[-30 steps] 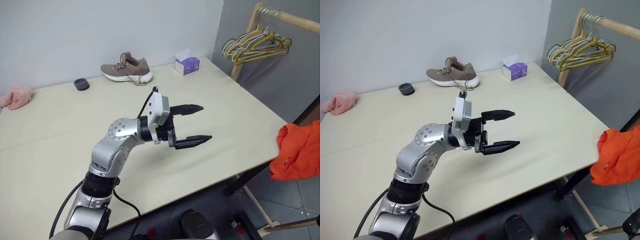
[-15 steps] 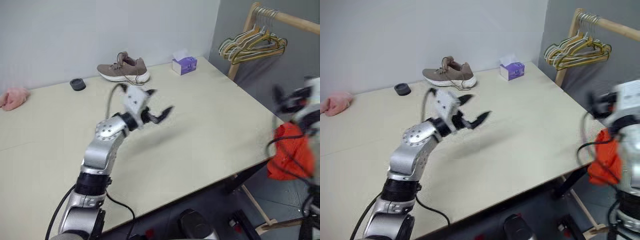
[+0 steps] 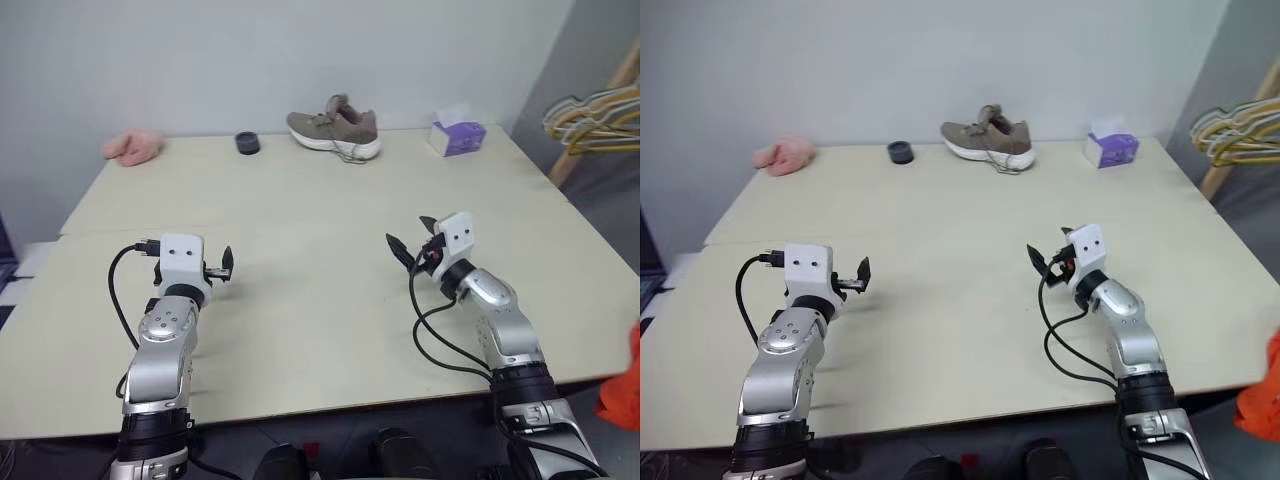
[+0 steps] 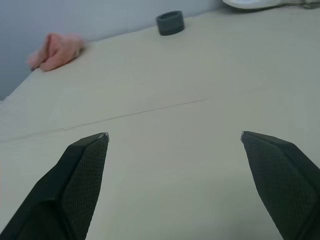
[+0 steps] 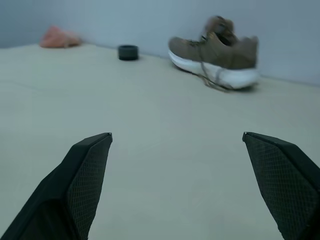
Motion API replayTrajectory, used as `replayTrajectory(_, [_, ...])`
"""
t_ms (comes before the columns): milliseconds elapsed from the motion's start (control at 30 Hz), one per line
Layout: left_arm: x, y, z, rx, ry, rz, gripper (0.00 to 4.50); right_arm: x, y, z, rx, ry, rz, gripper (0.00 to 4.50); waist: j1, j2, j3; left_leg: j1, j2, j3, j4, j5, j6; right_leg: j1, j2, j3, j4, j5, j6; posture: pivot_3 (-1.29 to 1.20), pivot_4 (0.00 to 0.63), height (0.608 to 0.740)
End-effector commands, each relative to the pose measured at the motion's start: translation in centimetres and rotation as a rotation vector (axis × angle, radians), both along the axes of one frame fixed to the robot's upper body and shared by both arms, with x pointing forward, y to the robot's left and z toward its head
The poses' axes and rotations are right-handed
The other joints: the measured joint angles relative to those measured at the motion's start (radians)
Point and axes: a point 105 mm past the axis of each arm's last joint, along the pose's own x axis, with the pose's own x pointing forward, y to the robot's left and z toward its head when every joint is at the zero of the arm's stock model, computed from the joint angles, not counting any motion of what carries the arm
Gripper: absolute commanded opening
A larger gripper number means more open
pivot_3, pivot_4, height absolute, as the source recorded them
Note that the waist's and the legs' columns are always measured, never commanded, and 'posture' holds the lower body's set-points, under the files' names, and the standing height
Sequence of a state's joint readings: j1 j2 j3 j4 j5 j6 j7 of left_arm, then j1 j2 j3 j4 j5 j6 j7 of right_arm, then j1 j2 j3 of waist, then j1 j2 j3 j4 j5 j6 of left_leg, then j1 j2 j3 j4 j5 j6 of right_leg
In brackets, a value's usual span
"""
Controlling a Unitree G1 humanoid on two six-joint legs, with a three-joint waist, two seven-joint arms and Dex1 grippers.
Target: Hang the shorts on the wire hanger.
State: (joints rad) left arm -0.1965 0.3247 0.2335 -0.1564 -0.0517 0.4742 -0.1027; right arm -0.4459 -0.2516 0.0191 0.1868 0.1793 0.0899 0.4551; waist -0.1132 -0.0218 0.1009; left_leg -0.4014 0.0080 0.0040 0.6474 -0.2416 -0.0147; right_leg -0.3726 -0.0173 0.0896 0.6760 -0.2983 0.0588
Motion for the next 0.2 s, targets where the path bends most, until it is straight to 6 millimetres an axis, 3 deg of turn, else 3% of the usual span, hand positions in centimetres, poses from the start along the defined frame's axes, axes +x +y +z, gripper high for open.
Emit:
replayTrajectory(33, [0.41,-0.25,2.31,-0.004,-0.072,-0.039,4.50,0.19,-0.35,1.05,0.017,-0.041,0.003,4.47,0.023,-0.001,0.000,0.000,0.000,0.000,0.000,0.000,0.000,0.000,0.000,0.000,0.000,0.000,0.000,-0.01,0.064,0.740])
replayTrajectory(200, [0.59,-0.70,2.59,0.004,-0.072,-0.101,4.50,-0.03,-0.45,0.63,0.007,-0.028,0.015,4.47,0.037,-0.002,0.000,0.001,0.000,0.002,0.000,0.000,0.000,0.000,0.001,0.000,0.002,0.000,0.000,-0.01,0.084,0.740])
